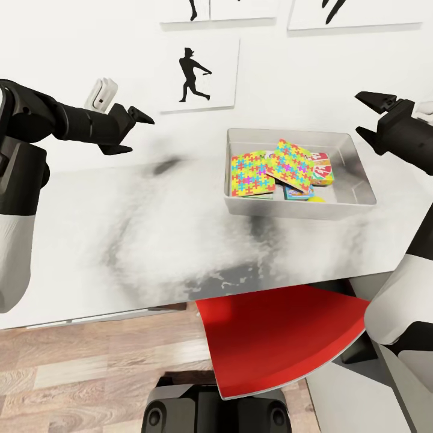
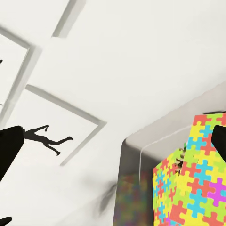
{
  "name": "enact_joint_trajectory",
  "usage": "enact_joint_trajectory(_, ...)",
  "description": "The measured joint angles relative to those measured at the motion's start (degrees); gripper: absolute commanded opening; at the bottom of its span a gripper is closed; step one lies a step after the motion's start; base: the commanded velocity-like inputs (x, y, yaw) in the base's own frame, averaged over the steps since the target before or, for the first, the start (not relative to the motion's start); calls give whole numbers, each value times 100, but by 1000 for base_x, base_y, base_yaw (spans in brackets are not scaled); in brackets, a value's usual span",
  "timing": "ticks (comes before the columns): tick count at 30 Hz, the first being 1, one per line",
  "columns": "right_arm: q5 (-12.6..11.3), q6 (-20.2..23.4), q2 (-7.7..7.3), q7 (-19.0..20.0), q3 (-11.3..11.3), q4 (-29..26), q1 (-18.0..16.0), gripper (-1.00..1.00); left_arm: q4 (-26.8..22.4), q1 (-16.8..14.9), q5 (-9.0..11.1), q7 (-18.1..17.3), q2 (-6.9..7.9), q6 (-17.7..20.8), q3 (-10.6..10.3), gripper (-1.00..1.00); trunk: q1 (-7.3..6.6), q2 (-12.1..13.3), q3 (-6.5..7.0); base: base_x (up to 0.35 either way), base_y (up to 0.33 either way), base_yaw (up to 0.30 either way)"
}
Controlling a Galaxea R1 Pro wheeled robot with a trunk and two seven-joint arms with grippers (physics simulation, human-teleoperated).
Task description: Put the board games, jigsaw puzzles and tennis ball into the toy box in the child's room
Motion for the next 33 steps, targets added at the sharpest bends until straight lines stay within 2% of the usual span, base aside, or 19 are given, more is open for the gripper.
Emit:
enact_joint_trajectory(5,0,0,0,0,0,0,0,100,0,0,0,0,0,0,0,100,0,0,0,-4,1,0)
enact_joint_trajectory(8,-48,51,90,-97,91,14,-96,100,95,-97,90,-31,97,79,97,100,2,0,0,-92,22,0)
enact_joint_trajectory(13,-68,52,96,-256,152,51,-257,100,154,-258,163,-125,258,123,211,100,2,0,0,-189,49,0)
enact_joint_trajectory(16,-79,53,93,-352,183,71,-354,100,184,-332,188,-169,303,145,245,100,3,0,0,-255,88,0)
enact_joint_trajectory(26,-90,53,91,-498,204,88,-675,100,214,-369,208,-351,338,165,278,100,3,0,0,-272,137,0)
enact_joint_trajectory(33,-88,53,90,-506,206,90,-677,100,221,-370,209,-455,342,165,277,100,3,0,0,-259,183,0)
